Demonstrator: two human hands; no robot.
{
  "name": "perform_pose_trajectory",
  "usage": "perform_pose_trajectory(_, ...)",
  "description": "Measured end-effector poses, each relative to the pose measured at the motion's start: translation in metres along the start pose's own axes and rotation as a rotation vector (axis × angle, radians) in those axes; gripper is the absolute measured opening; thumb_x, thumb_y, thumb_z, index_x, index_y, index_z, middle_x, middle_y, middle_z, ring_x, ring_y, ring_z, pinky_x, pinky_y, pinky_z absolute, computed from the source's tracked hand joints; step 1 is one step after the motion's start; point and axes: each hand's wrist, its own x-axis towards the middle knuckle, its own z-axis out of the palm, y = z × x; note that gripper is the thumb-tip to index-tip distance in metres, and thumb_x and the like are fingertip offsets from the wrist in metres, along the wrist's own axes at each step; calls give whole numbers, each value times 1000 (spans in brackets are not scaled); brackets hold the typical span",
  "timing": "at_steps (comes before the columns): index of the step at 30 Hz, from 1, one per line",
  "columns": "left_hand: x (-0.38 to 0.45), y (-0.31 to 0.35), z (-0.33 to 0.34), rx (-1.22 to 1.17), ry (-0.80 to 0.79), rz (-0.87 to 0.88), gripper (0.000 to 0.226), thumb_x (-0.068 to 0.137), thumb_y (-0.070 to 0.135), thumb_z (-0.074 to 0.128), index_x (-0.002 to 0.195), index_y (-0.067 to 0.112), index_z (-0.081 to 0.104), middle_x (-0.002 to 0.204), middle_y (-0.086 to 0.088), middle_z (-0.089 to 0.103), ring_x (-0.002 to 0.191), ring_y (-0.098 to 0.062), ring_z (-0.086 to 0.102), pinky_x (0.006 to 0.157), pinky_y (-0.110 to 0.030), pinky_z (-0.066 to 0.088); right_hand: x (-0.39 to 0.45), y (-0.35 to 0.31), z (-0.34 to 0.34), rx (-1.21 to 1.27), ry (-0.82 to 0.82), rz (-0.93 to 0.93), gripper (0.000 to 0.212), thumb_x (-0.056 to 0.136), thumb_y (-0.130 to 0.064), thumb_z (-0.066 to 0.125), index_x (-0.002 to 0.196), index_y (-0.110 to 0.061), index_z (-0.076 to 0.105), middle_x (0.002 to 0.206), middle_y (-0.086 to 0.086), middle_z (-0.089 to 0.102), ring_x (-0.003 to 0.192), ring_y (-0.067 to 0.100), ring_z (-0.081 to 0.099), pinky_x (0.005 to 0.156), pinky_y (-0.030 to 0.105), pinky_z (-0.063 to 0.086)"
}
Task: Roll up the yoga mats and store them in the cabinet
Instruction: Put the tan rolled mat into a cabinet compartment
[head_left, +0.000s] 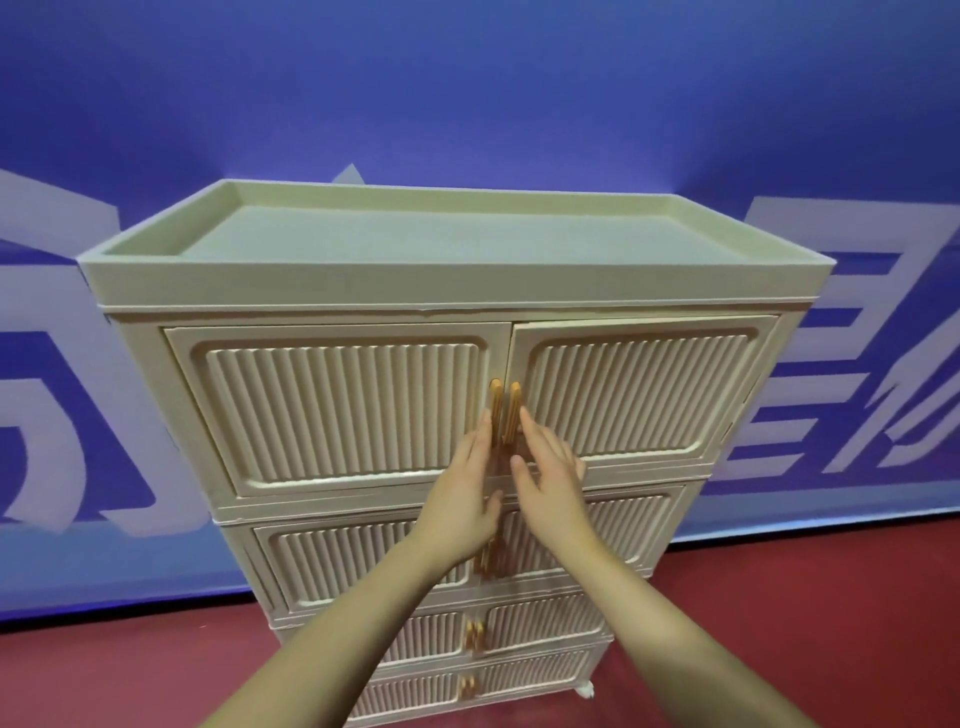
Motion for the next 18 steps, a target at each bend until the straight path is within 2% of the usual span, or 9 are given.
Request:
perform_pose_trajectory(3, -6, 3, -2, -15, -12, -8, 91, 84, 3, 58, 151, 26, 0, 148, -5, 30, 127, -19, 44, 104, -27, 39, -10, -2, -11, -24, -40, -6, 58, 97, -14, 45, 148, -30, 23, 145, -11, 37, 130, 9, 29, 100, 22, 14)
perform_pose_trajectory(6, -20, 19, 0, 101, 33, -75, 85, 89, 17, 58, 153, 25, 3, 144, -4, 37, 115, -18, 55, 91, -35, 50, -19, -1, -31, -135, -26, -83, 53, 97, -22, 46, 147, -29, 27, 140, -11, 42, 128, 10, 32, 94, 19, 12)
perform_pose_trajectory(8, -33, 33, 0, 206, 106, -99, 77, 90, 24, 58, 153, 23, 12, 139, -3, 43, 108, -17, 58, 83, -32, 52, -25, -4, -47, -156, 29, -125, 51, 96, -25, 48, 145, -25, 34, 136, -6, 45, 125, 13, 36, 98, 25, 17)
perform_pose_trajectory(10, -43, 48, -4, 341, 259, -76, 69, 89, 27, 59, 149, 15, 26, 135, -10, 46, 111, -24, 57, 86, -35, 52, -32, -9, -62, -145, 105, -176, 51, 94, -27, 47, 143, -21, 37, 136, 1, 42, 125, 16, 34, 104, 36, 25)
perform_pose_trajectory(12, -41, 59, -11, 447, 438, -34, 67, 88, 29, 57, 144, 5, 30, 139, -19, 41, 125, -34, 46, 101, -45, 44, -31, -17, -75, -172, 183, -258, 54, 91, -31, 45, 144, -21, 34, 142, 3, 35, 130, 19, 29, 108, 43, 23)
perform_pose_trajectory(14, -32, 80, -24, 557, 505, 20, 69, 88, 36, 48, 146, 6, 25, 149, -19, 31, 137, -33, 30, 111, -45, 26, -27, -30, -93, -236, 196, -340, 58, 91, -32, 47, 146, -26, 29, 150, 2, 25, 136, 22, 20, 109, 44, 15)
perform_pose_trajectory(16, -23, 103, -37, 671, 445, 3, 67, 90, 43, 37, 149, 14, 24, 156, -13, 23, 144, -31, 20, 113, -44, 17, -20, -43, -110, -311, 148, -376, 59, 93, -36, 43, 148, -30, 22, 156, 1, 19, 142, 23, 15, 111, 44, 11)
perform_pose_trajectory(18, -18, 116, -46, 733, 316, -79, 62, 96, 45, 31, 152, 23, 18, 160, -4, 13, 147, -26, 7, 115, -43, 9, -15, -50, -120, -396, 65, -366, 57, 97, -40, 36, 150, -33, 18, 158, 0, 16, 145, 22, 11, 113, 46, 8)
